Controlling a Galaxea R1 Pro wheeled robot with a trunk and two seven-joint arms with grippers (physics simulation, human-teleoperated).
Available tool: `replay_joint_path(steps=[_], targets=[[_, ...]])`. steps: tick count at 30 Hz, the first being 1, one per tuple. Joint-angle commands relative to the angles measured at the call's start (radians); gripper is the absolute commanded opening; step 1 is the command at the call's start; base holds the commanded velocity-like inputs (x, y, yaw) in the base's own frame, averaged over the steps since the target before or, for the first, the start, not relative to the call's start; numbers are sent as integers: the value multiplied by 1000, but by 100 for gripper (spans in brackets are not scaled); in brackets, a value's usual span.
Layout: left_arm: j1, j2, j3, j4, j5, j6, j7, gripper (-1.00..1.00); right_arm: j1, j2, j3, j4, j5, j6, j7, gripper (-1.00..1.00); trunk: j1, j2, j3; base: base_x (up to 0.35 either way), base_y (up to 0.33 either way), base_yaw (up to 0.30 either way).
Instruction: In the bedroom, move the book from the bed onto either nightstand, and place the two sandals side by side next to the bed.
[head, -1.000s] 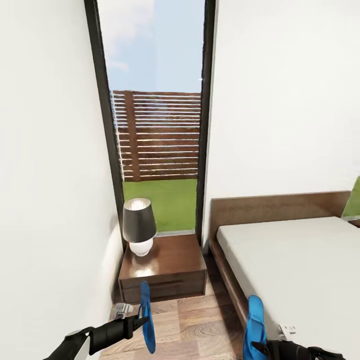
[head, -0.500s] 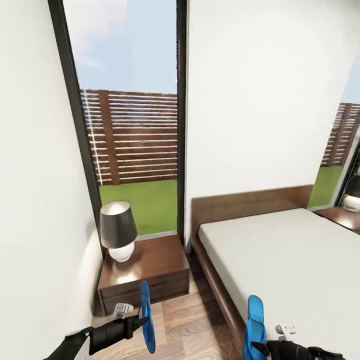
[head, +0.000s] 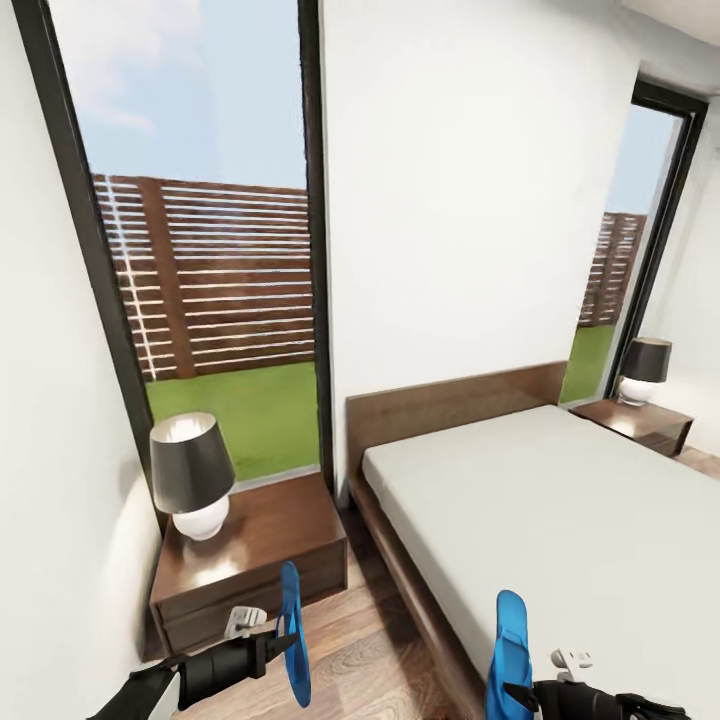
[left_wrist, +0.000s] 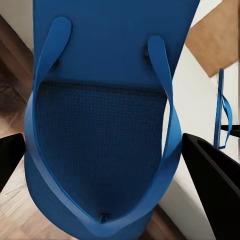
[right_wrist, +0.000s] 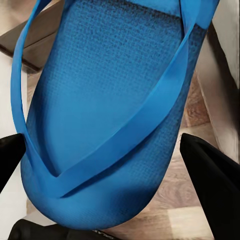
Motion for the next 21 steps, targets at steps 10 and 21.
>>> replay_joint_path(steps=[10,21], targets=[[0,-1,9,-2,-8,10,-7,-100,-1,-1,3,-2,-12,9,1,-100,0,-1,0,0,0,-29],[0,-1,9,-2,-8,11,-7,-100,-1,-1,3,-1,-10,9,-1,-100,0,-1,2,0,0,-198]])
